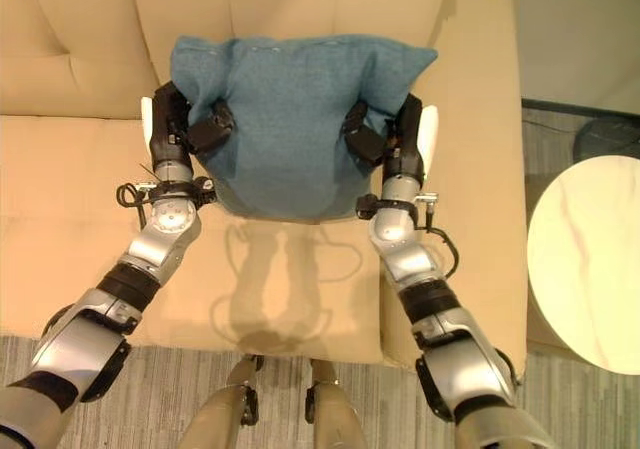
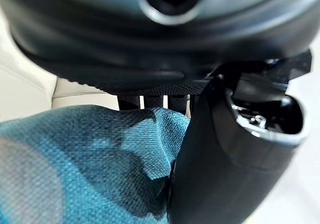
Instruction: Pick up all the scattered cushions and arrange them neatly on the sofa.
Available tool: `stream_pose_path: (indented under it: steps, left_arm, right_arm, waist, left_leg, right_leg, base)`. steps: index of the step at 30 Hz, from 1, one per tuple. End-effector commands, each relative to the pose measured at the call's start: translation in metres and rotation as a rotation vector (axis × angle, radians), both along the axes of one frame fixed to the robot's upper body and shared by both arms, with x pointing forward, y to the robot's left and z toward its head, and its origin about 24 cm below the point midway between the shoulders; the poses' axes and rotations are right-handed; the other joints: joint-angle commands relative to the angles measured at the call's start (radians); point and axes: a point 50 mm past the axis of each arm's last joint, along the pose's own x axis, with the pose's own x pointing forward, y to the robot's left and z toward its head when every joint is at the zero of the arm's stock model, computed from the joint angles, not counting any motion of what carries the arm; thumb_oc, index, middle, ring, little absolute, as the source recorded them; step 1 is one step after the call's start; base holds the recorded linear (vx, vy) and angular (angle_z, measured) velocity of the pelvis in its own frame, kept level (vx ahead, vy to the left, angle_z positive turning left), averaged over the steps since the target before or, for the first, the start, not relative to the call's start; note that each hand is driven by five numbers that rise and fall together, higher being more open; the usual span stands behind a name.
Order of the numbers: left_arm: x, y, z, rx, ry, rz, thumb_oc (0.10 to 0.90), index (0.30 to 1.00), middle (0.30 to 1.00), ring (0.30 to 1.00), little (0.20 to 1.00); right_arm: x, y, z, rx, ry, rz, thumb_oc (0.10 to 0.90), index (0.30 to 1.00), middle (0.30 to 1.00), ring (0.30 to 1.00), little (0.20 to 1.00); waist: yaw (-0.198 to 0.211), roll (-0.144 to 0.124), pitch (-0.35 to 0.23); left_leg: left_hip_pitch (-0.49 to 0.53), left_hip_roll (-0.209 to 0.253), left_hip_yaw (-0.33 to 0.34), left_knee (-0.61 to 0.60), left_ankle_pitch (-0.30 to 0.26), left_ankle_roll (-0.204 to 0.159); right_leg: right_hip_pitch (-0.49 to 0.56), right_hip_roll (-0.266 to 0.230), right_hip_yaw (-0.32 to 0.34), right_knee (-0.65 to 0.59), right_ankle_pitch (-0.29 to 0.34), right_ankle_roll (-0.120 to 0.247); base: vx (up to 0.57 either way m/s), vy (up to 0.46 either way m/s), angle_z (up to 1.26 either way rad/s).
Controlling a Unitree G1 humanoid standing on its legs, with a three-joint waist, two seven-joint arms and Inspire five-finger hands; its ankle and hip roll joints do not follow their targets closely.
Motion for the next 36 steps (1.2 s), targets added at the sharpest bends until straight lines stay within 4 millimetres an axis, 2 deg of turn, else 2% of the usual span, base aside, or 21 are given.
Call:
stream_pose_path:
  steps: [1, 2, 3, 4, 5, 9, 11, 13, 15, 16, 17, 18, 20, 23, 24, 25, 26, 27, 28, 29, 36]
  left_arm:
    - [-0.004, -0.033, 0.068, 0.132, -0.285, -0.130, 0.400, 0.300, 0.300, 0.300, 0.300]
    - [-0.002, -0.031, 0.068, 0.143, -0.274, -0.127, 0.430, 0.345, 0.345, 0.345, 0.345]
    - [0.000, -0.027, 0.068, 0.147, -0.266, -0.120, 0.706, 0.759, 0.759, 0.759, 0.759]
    - [0.000, -0.027, 0.068, 0.147, -0.266, -0.120, 0.706, 0.759, 0.759, 0.759, 0.759]
    - [0.003, -0.018, 0.067, 0.130, -0.239, -0.107, 0.800, 0.900, 0.900, 0.900, 0.900]
    - [0.007, 0.016, 0.065, 0.141, -0.205, -0.041, 0.800, 0.900, 0.900, 0.900, 0.900]
    - [0.003, 0.060, 0.061, 0.148, -0.173, 0.052, 0.800, 0.900, 0.900, 0.900, 0.900]
    - [-0.002, 0.082, 0.058, 0.135, -0.167, 0.087, 0.800, 0.900, 0.900, 0.900, 0.900]
    - [-0.006, 0.099, 0.052, 0.137, -0.140, 0.115, 0.800, 0.900, 0.900, 0.900, 0.900]
    - [-0.006, 0.099, 0.052, 0.137, -0.140, 0.115, 0.800, 0.900, 0.900, 0.900, 0.900]
    - [-0.009, 0.108, 0.048, 0.141, -0.129, 0.134, 0.800, 0.900, 0.900, 0.900, 0.900]
    - [-0.013, 0.121, 0.040, 0.138, -0.099, 0.155, 0.800, 0.900, 0.900, 0.900, 0.900]
    - [-0.018, 0.131, 0.030, 0.109, -0.076, 0.168, 0.800, 0.900, 0.900, 0.900, 0.900]
    - [-0.025, 0.136, 0.015, 0.104, -0.049, 0.167, 0.800, 0.900, 0.900, 0.900, 0.900]
    - [-0.025, 0.136, 0.015, 0.104, -0.047, 0.167, 0.800, 0.900, 0.900, 0.900, 0.900]
    - [-0.031, 0.137, 0.003, 0.097, -0.033, 0.152, 0.800, 0.900, 0.900, 0.900, 0.900]
    - [-0.031, 0.137, 0.002, 0.098, -0.030, 0.152, 0.800, 0.900, 0.900, 0.900, 0.900]
    - [-0.035, 0.136, -0.007, 0.082, -0.019, 0.143, 0.800, 0.900, 0.900, 0.900, 0.900]
    - [-0.044, 0.131, -0.028, 0.020, 0.005, 0.108, 0.800, 0.900, 0.900, 0.900, 0.900]
    - [-0.046, 0.130, -0.031, 0.013, 0.010, 0.100, 0.800, 0.900, 0.900, 0.900, 0.900]
    - [-0.038, 0.110, -0.016, -0.009, -0.047, 0.049, 0.800, 0.900, 0.900, 0.900, 0.900]
  right_arm:
    - [-0.011, 0.042, 0.073, -0.039, -0.371, 0.140, 0.400, 0.300, 0.300, 0.300, 0.300]
    - [-0.009, 0.040, 0.070, -0.059, -0.355, 0.125, 0.400, 0.300, 0.300, 0.300, 0.300]
    - [-0.007, 0.038, 0.070, -0.080, -0.342, 0.112, 0.477, 0.415, 0.415, 0.415, 0.415]
    - [-0.007, 0.038, 0.070, -0.080, -0.342, 0.112, 0.477, 0.415, 0.415, 0.415, 0.415]
    - [-0.002, 0.031, 0.069, -0.151, -0.302, 0.073, 0.800, 0.900, 0.900, 0.900, 0.900]
    - [0.004, 0.000, 0.071, -0.222, -0.241, -0.013, 0.800, 0.900, 0.900, 0.900, 0.900]
    - [-0.001, -0.045, 0.074, -0.260, -0.190, -0.113, 0.800, 0.900, 0.900, 0.900, 0.900]
    - [-0.007, -0.074, 0.069, -0.265, -0.139, -0.171, 0.800, 0.900, 0.900, 0.900, 0.900]
    - [-0.012, -0.094, 0.062, -0.258, -0.092, -0.200, 0.800, 0.900, 0.900, 0.900, 0.900]
    - [-0.012, -0.094, 0.062, -0.258, -0.091, -0.200, 0.800, 0.900, 0.900, 0.900, 0.900]
    - [-0.015, -0.105, 0.058, -0.256, -0.067, -0.219, 0.800, 0.900, 0.900, 0.900, 0.900]
    - [-0.021, -0.120, 0.046, -0.240, -0.017, -0.235, 0.800, 0.900, 0.900, 0.900, 0.900]
    - [-0.028, -0.133, 0.035, -0.224, 0.025, -0.251, 0.800, 0.900, 0.900, 0.900, 0.900]
    - [-0.037, -0.141, 0.017, -0.203, 0.068, -0.254, 0.800, 0.900, 0.900, 0.900, 0.900]
    - [-0.038, -0.142, 0.016, -0.203, 0.070, -0.254, 0.800, 0.900, 0.900, 0.900, 0.900]
    - [-0.043, -0.142, 0.004, -0.187, 0.089, -0.237, 0.800, 0.900, 0.900, 0.900, 0.900]
    - [-0.044, -0.142, 0.003, -0.187, 0.093, -0.237, 0.800, 0.900, 0.900, 0.900, 0.900]
    - [-0.047, -0.141, -0.006, -0.179, 0.111, -0.224, 0.800, 0.900, 0.900, 0.900, 0.900]
    - [-0.057, -0.137, -0.028, -0.172, 0.156, -0.192, 0.800, 0.900, 0.900, 0.900, 0.900]
    - [-0.059, -0.135, -0.033, -0.170, 0.169, -0.183, 0.800, 0.900, 0.900, 0.900, 0.900]
    - [-0.058, -0.117, -0.062, -0.146, 0.246, -0.130, 0.800, 0.900, 0.900, 0.900, 0.900]
  waist:
    - [-0.012, -0.012, -0.100]
    - [-0.013, -0.009, -0.101]
    - [-0.014, -0.007, -0.103]
    - [-0.014, -0.007, -0.103]
    - [-0.015, -0.005, -0.106]
    - [-0.013, -0.004, -0.112]
    - [-0.009, -0.005, -0.125]
    - [-0.008, -0.007, -0.134]
    - [-0.008, -0.011, -0.143]
    - [-0.008, -0.010, -0.143]
    - [-0.007, -0.011, -0.149]
    - [-0.008, -0.014, -0.159]
    - [-0.009, -0.017, -0.169]
    - [-0.011, -0.021, -0.178]
    - [-0.011, -0.022, -0.179]
    - [-0.012, -0.024, -0.185]
    - [-0.012, -0.024, -0.188]
    - [-0.012, -0.026, -0.190]
    - [-0.011, -0.030, -0.193]
    - [-0.011, -0.031, -0.193]
    - [-0.017, -0.029, -0.198]
  left_leg:
    - [-0.031, 0.021, 0.011, 0.002, -0.080, -0.087]
    - [-0.039, 0.022, 0.012, 0.002, -0.078, -0.088]
    - [-0.043, 0.022, 0.011, 0.002, -0.076, -0.088]
    - [-0.043, 0.022, 0.011, 0.002, -0.076, -0.088]
    - [-0.047, 0.023, 0.011, 0.002, -0.077, -0.089]
    - [-0.050, 0.024, 0.009, 0.002, -0.075, -0.091]
    - [-0.040, 0.026, 0.005, 0.002, -0.080, -0.094]
    - [-0.034, 0.028, 0.002, 0.002, -0.083, -0.095]
    - [-0.026, 0.030, 0.002, 0.002, -0.086, -0.097]
    - [-0.026, 0.030, 0.002, 0.002, -0.086, -0.097]
    - [-0.022, 0.031, 0.001, 0.002, -0.088, -0.097]
    - [-0.015, 0.033, -0.001, 0.002, -0.090, -0.097]
    - [-0.010, 0.036, -0.001, 0.002, -0.093, -0.097]
    - [0.001, 0.040, -0.004, 0.002, -0.095, -0.097]
    - [0.001, 0.040, -0.004, 0.002, -0.095, -0.097]
    - [0.006, 0.041, -0.006, 0.002, -0.093, -0.096]
    - [0.006, 0.041, -0.006, 0.002, -0.093, -0.096]
    - [0.013, 0.043, -0.006, 0.002, -0.095, -0.096]
    - [0.030, 0.048, -0.007, 0.002, -0.099, -0.096]
    - [0.033, 0.049, -0.008, 0.002, -0.099, -0.096]
    - [0.034, 0.056, -0.014, 0.002, -0.097, -0.095]
  right_leg:
    - [-0.040, -0.073, -0.015, 0.004, -0.021, 0.124]
    - [-0.047, -0.073, -0.015, 0.004, -0.020, 0.125]
    - [-0.052, -0.074, -0.015, 0.004, -0.019, 0.125]
    - [-0.052, -0.074, -0.015, 0.004, -0.019, 0.125]
    - [-0.059, -0.074, -0.015, 0.004, -0.017, 0.124]
    - [-0.062, -0.073, -0.020, 0.004, -0.017, 0.123]
    - [-0.051, -0.072, -0.024, 0.004, -0.022, 0.121]
    - [-0.044, -0.071, -0.028, 0.004, -0.026, 0.120]
    - [-0.037, -0.069, -0.032, 0.004, -0.029, 0.120]
    - [-0.037, -0.069, -0.032, 0.004, -0.030, 0.120]
    - [-0.032, -0.069, -0.034, 0.004, -0.031, 0.121]
    - [-0.025, -0.067, -0.037, 0.004, -0.033, 0.119]
    - [-0.017, -0.067, -0.041, 0.004, -0.037, 0.119]
    - [-0.006, -0.064, -0.045, 0.004, -0.040, 0.117]
    - [-0.006, -0.064, -0.045, 0.004, -0.041, 0.117]
    - [-0.001, -0.063, -0.047, 0.004, -0.041, 0.115]
    - [0.000, -0.063, -0.047, 0.004, -0.041, 0.115]
    - [0.008, -0.062, -0.046, 0.004, -0.045, 0.114]
    - [0.028, -0.060, -0.047, 0.004, -0.052, 0.110]
    - [0.033, -0.059, -0.046, 0.004, -0.055, 0.108]
    - [0.036, -0.055, -0.054, 0.004, -0.058, 0.105]
  base:
    - [0.00, 0.000, -0.06]
    - [0.01, -0.007, -0.06]
    - [0.01, -0.008, -0.05]
    - [0.02, -0.029, -0.03]
    - [0.01, -0.033, 0.00]
    - [0.02, -0.022, 0.00]
    - [0.06, -0.066, 0.00]
    - [0.05, -0.048, 0.02]
    - [0.03, -0.032, 0.03]
    - [0.03, -0.027, 0.04]
    - [0.04, -0.040, 0.05]
    - [0.04, -0.053, 0.04]
    - [0.03, -0.046, 0.04]
    - [0.03, -0.034, 0.09]
    - [0.02, -0.032, 0.02]
    - [0.00, 0.000, 0.00]
    - [0.00, 0.000, 0.00]
    - [0.05, -0.037, -0.02]
    - [0.05, -0.047, -0.01]
    - [0.03, -0.046, 0.02]
    - [-0.01, -0.018, 0.04]
